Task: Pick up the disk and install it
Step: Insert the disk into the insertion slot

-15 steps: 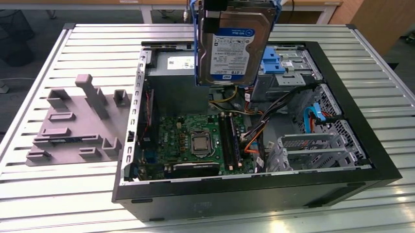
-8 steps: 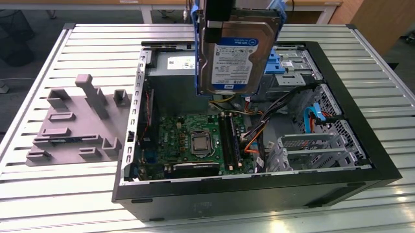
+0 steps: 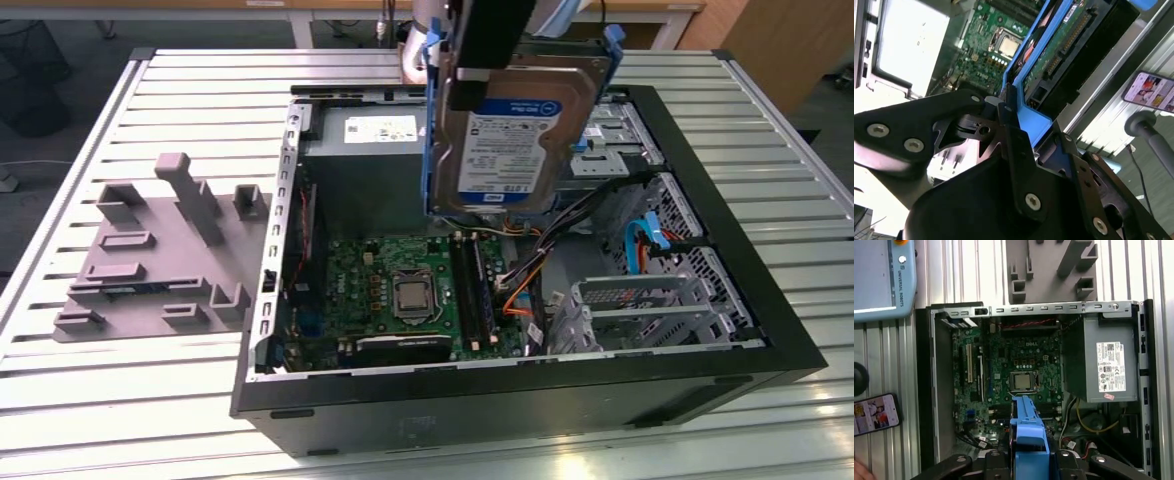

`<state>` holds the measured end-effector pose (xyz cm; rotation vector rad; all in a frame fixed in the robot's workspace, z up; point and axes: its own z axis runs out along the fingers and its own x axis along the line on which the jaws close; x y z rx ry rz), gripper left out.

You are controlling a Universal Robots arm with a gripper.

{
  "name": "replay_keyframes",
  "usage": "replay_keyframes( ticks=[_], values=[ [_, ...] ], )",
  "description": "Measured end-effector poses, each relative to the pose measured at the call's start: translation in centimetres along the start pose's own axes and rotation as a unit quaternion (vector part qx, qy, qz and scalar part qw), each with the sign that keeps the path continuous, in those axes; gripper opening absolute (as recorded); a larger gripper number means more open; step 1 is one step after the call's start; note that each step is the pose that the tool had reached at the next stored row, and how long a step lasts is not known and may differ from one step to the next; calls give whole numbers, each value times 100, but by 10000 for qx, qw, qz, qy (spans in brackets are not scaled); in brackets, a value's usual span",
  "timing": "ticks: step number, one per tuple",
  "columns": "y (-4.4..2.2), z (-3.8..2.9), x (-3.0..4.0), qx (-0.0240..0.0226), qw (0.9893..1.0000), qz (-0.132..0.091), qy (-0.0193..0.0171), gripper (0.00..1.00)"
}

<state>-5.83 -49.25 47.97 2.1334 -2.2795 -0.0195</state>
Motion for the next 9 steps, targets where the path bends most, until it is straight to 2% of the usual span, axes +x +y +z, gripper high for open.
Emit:
replay_keyframes(
  ticks=[2,4,9],
  values=[
    [-68,4,3,0,10000,0,-1,36],
    [-74,5,28,-1,10000,0,0,36],
    [-84,12,186,0,10000,0,0,36]
  ],
)
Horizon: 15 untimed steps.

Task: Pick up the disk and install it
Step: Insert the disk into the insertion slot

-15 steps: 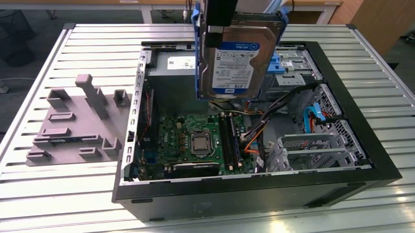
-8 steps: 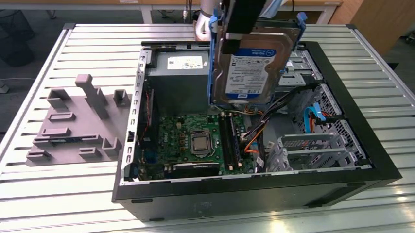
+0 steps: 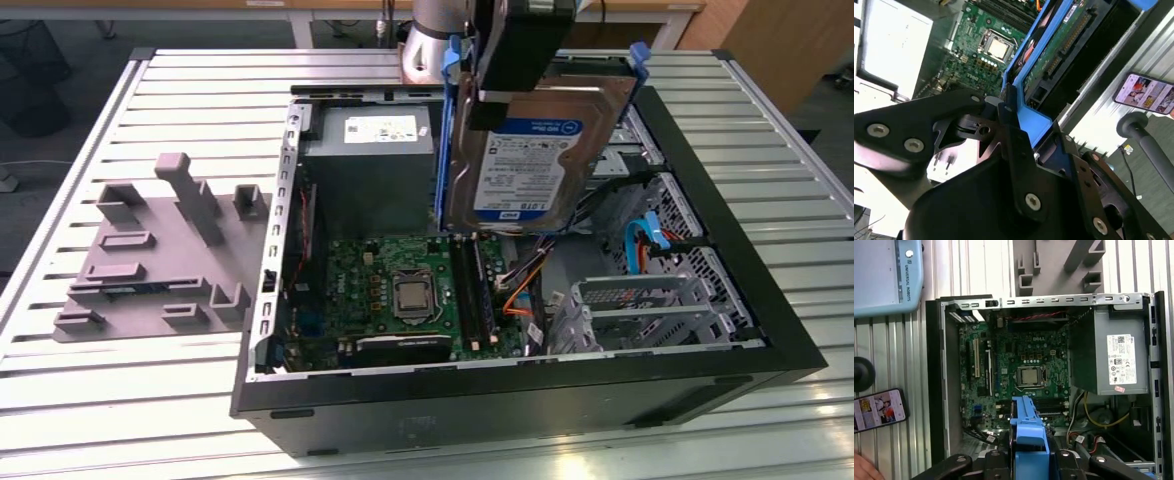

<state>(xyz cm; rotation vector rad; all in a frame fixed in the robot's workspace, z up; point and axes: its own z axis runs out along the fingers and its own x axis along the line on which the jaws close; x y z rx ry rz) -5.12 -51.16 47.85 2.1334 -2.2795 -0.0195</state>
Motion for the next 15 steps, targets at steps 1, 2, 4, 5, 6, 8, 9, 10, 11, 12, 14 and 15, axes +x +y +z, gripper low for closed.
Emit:
replay_keyframes(
  ticks=[1,2,4,5,6,8,9,10,11,12,14,15],
  values=[
    [-2,1,27,0,10000,0,0,36],
    [-5,4,50,0,10000,0,0,36],
    [-18,8,89,0,10000,0,-1,36],
    [-32,9,104,0,10000,1,0,36],
    [-60,10,114,0,10000,0,0,36],
    [-145,11,120,0,10000,0,0,36],
    [-191,10,122,-1,10000,0,0,36],
    [-231,11,126,-1,10000,0,1,36],
    [-242,12,133,-1,10000,0,2,36],
    [-247,15,144,-1,10000,0,3,36],
    [-254,21,187,0,10000,0,3,36],
    [-257,25,214,0,10000,0,3,36]
  ],
)
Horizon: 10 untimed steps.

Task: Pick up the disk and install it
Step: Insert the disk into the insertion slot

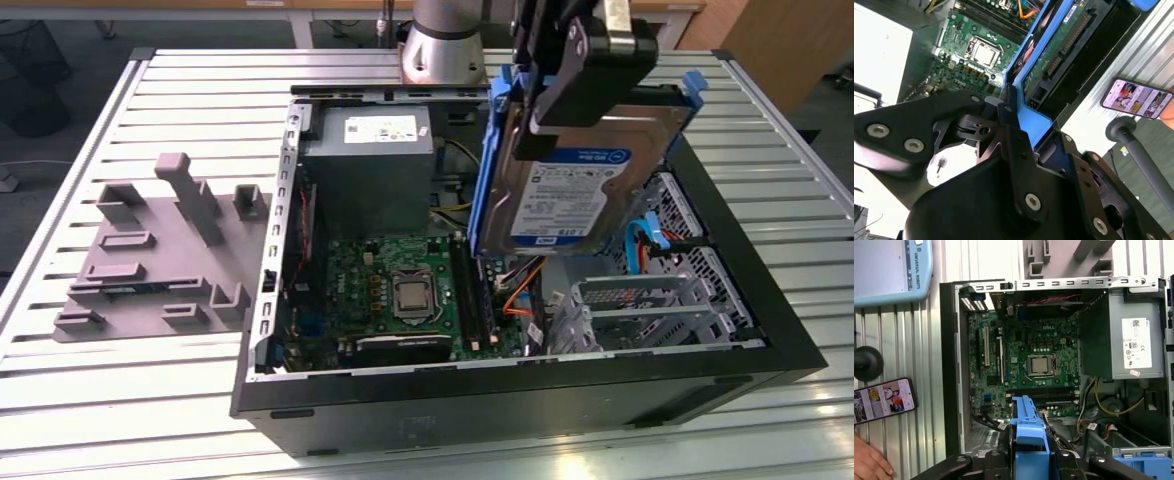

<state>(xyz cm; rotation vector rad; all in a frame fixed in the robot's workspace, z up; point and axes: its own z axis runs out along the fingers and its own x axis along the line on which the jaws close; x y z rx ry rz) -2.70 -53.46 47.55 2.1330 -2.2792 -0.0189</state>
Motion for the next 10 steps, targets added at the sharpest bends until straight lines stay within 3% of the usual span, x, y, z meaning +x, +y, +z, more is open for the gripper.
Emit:
replay_keyframes(
  ticks=[7,10],
  values=[
    [-35,27,172,0,10000,0,3,36],
    [-108,43,217,0,10000,0,3,36]
  ],
)
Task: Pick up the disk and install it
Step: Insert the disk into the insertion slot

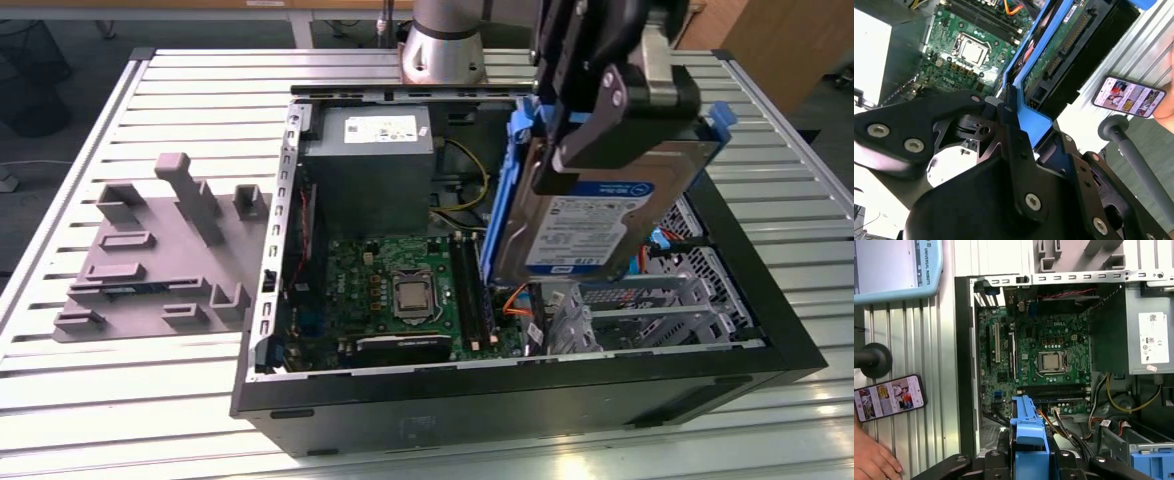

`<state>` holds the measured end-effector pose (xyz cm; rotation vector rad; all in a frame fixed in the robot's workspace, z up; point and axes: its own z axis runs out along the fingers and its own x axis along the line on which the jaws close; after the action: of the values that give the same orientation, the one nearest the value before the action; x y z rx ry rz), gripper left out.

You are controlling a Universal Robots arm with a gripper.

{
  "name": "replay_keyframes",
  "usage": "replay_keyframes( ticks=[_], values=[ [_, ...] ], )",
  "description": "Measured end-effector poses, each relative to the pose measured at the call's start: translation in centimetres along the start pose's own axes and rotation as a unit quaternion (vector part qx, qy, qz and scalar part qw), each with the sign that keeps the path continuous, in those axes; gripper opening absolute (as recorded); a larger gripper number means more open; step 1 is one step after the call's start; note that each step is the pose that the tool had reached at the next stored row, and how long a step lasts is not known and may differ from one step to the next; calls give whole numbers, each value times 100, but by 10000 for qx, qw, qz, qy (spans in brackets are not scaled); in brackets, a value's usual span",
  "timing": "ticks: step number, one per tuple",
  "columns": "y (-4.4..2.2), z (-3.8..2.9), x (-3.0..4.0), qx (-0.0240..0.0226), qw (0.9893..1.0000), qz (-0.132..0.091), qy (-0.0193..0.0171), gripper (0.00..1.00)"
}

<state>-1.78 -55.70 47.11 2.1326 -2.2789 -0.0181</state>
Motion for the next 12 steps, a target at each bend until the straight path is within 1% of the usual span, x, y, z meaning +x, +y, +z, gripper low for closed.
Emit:
replay_keyframes(
  ticks=[3,8,10,12],
  values=[
    [-121,20,14,0,10000,0,0,36],
    [-297,67,24,0,10000,0,0,36],
    [-348,79,24,0,10000,-1,0,36],
    [-383,85,22,0,10000,0,1,36]
  ],
)
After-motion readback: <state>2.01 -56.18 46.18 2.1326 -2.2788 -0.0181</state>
